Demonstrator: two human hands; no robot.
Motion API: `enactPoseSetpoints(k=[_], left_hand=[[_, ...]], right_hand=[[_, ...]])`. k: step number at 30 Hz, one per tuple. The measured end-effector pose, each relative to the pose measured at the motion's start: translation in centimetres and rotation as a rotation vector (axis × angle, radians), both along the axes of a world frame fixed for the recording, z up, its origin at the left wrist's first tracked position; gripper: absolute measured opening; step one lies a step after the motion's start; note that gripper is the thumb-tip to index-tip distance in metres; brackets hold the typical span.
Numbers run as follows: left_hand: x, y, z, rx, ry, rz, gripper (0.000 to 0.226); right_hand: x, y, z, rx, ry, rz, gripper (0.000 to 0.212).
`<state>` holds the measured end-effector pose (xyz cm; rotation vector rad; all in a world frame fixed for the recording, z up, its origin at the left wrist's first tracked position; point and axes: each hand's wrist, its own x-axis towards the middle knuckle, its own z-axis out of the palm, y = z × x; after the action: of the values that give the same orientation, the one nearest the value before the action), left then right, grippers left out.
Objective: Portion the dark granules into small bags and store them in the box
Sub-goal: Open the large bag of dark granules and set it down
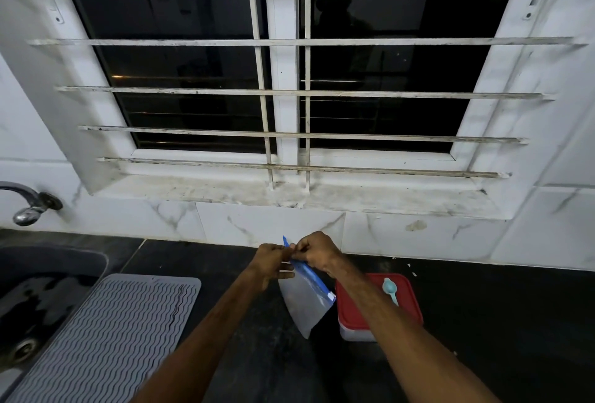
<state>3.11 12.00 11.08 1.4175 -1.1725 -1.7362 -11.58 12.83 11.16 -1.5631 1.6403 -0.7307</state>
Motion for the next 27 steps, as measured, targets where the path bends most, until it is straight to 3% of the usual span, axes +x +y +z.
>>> enactPoseSetpoints(k=[5, 9, 12, 15, 18, 20, 23, 25, 27], left_hand=[[0.2, 0.1, -1.0, -0.030, 0.005, 0.052, 0.017], [1.8, -0.1, -2.3, -0.090, -0.022, 0.103, 0.021], [2.1, -0.2, -2.7, -0.067, 0.000, 0.112, 0.015], [0.9, 0.3, -1.6, 0.033, 0.184, 0.162, 0.020], [0.5, 0.7, 0.2, 0.183, 0.452, 0.183, 0.032], [1.0, 0.7, 0.6, 0.292, 0.495, 0.145, 0.035], [1.2, 1.1, 1.0, 0.237, 0.351, -0.077, 0.053], [0.8, 1.4, 0.9, 0.014, 0.104, -0.153, 0.047], [0.4, 1.5, 0.5, -0.225, -0.096, -0.096, 0.035]], right_hand=[[-0.5, -0.1, -0.1, 0.076, -0.023, 0.026, 0.016], [-1.3, -0.3, 0.3, 0.103, -0.003, -0.087, 0.005], [-0.9, -0.3, 0.2, 0.188, -0.028, -0.180, 0.020], [0.8, -0.4, 0.2, 0.142, -0.077, -0.240, 0.026], [1.9, -0.4, 0.7, 0.216, -0.302, -0.313, 0.031], [1.8, -0.3, 1.2, 0.303, -0.410, -0.327, 0.031], [1.7, -0.1, 1.3, 0.391, -0.511, -0.348, 0.023], [1.9, 0.1, 1.4, 0.426, -0.568, -0.337, 0.025], [2.1, 0.4, 1.4, 0.443, -0.591, -0.284, 0.027]])
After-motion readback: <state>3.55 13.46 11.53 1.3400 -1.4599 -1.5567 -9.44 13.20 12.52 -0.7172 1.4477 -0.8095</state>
